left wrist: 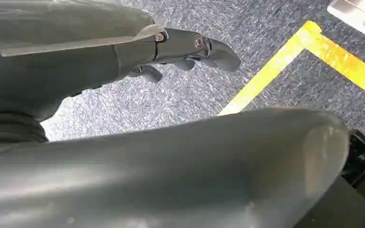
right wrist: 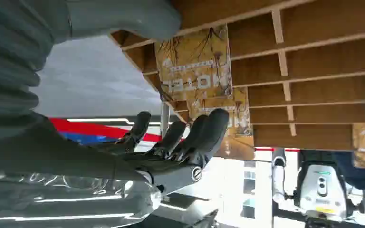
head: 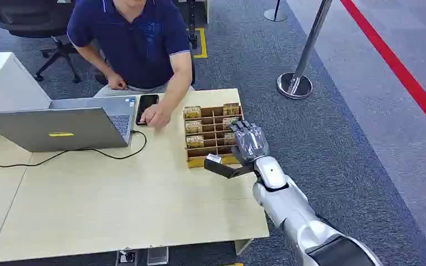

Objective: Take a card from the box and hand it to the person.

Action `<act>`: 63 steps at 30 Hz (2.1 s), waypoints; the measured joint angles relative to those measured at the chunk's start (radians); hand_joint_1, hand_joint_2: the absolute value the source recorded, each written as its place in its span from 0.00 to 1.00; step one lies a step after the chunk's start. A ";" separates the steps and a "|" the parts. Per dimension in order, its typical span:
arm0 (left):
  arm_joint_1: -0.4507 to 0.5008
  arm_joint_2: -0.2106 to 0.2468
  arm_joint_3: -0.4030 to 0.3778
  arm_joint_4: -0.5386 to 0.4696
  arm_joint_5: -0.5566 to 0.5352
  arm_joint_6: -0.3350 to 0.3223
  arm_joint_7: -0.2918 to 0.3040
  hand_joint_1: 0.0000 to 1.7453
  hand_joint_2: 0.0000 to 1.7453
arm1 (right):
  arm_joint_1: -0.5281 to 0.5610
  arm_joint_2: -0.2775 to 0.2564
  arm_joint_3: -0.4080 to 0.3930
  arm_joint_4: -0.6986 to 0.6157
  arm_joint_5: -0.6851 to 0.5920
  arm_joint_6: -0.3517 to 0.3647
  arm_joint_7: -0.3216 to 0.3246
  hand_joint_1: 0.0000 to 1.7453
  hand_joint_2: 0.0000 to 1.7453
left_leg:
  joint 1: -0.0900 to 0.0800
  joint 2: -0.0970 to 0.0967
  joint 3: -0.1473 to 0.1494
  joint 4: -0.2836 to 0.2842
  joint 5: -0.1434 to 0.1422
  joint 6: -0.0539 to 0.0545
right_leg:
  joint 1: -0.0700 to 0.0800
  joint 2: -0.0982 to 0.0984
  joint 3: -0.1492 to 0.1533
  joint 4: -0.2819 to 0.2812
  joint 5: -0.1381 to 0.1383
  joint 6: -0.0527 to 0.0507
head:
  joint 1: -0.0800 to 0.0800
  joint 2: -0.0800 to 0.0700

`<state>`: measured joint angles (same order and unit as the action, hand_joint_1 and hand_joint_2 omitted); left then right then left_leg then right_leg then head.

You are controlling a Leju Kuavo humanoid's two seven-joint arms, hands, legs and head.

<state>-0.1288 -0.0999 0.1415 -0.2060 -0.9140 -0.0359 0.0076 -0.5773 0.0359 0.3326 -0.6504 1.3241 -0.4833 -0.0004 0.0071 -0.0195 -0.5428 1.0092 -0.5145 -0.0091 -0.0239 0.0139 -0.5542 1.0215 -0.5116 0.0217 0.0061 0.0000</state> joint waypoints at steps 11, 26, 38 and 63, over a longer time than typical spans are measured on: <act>0.000 0.000 0.003 0.000 -0.006 -0.003 0.002 0.00 0.00 | -0.006 0.000 0.000 0.010 0.039 0.024 0.043 0.50 1.00 | 0.000 0.000 0.000 0.000 0.000 0.000 | 0.000 0.000 0.000 0.000 0.000 0.000 | 0.001 0.000; 0.000 0.000 0.003 0.000 -0.042 0.030 -0.065 0.00 1.00 | -0.002 -0.003 -0.008 0.016 0.036 0.005 0.028 0.81 1.00 | 0.000 0.000 0.000 0.000 0.000 0.000 | 0.000 0.000 0.000 0.000 0.000 0.000 | 0.001 0.000; -0.001 0.000 0.002 0.000 -0.054 0.044 -0.090 0.00 1.00 | 0.029 -0.003 -0.051 -0.011 -0.038 -0.066 -0.055 1.00 1.00 | 0.000 0.000 -0.001 0.000 0.000 0.000 | 0.000 0.000 -0.001 0.000 0.000 0.000 | 0.000 0.000; -0.017 -0.002 0.016 0.000 -0.067 0.079 -0.067 0.00 1.00 | 0.036 -0.001 -0.079 -0.027 -0.166 -0.082 -0.158 1.00 1.00 | 0.000 0.000 -0.001 0.000 0.000 0.000 | 0.000 0.000 -0.001 0.000 0.000 0.000 | 0.002 0.000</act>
<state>-0.1453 -0.1019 0.1579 -0.2064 -0.9808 0.0427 -0.0595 -0.5413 0.0347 0.2537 -0.6774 1.1583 -0.5657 -0.1588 0.0071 -0.0194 -0.5436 1.0092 -0.5145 -0.0091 -0.0239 0.0140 -0.5550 1.0216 -0.5116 0.0217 0.0076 0.0000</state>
